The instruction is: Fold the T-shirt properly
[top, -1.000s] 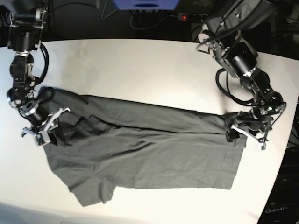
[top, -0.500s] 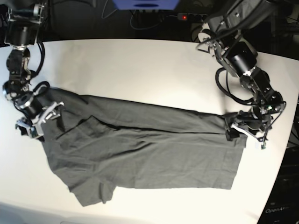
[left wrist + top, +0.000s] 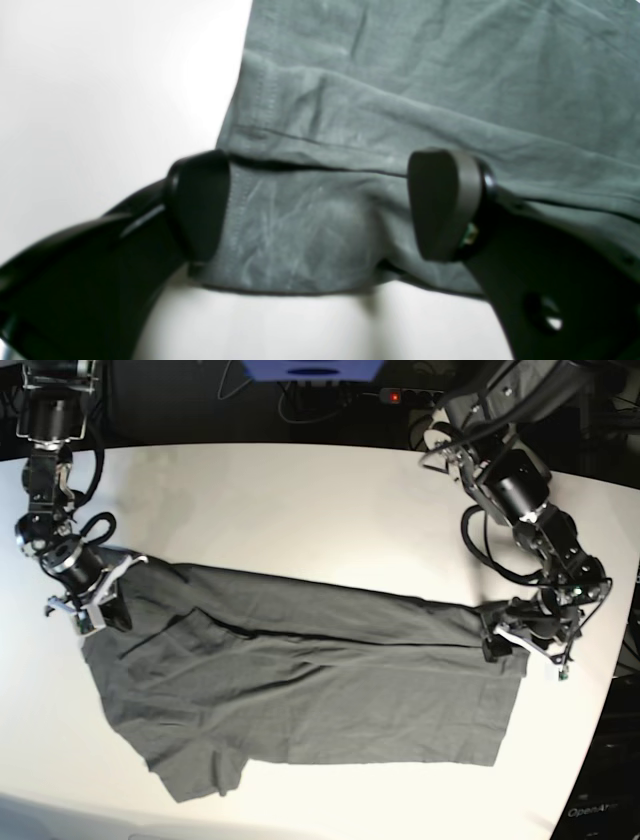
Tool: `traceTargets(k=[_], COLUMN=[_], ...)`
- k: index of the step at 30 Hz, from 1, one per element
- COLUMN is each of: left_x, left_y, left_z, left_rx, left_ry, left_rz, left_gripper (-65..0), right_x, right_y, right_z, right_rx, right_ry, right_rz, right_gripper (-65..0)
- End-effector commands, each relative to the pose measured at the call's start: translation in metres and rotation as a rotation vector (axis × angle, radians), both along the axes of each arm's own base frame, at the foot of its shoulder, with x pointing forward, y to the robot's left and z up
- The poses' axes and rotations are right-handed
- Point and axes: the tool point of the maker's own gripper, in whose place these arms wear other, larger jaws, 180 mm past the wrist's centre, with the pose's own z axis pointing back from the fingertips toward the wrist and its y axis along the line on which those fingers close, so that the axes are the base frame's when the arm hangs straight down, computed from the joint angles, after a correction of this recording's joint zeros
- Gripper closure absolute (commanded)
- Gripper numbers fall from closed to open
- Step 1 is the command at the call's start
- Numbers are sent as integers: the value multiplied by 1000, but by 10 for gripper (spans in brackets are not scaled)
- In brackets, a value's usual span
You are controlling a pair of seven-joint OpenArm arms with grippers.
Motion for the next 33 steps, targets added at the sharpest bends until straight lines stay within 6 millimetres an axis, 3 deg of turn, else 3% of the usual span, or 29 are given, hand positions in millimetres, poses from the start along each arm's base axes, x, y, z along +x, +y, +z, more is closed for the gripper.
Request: traceTargets(k=[1,13,16,21,23,28,33], left_x=[15,14,12,12,11,10,1], left_y=[5,3,3,3,3,5,7], left_z=[22,17,15,15,15,13,-5], left_rx=[12,4,4,4,5,13,-5], left_ry=[-73,-63,-57,-54,-52,-45,1], left_rz=[5,3,1,0,0,-1,-6], left_gripper=[-541,-537,-428,-90,-10,-19,-19], right_x=[3,-8,-8,-8,-9,-10,-11], right_y=[-5,6,10,10,10,9,8], right_z=[12,-3,-5,-5,-5,-5,-7], right_rx=[-1,37,47,47,47,44,42], right_ry=[-39,-6,-6,-6,-4,-3,2], right_rz=[-2,-7,-8,-8,-8,-8,-8], right_gripper=[-3,-3,-3,-3,-3,-3,-3])
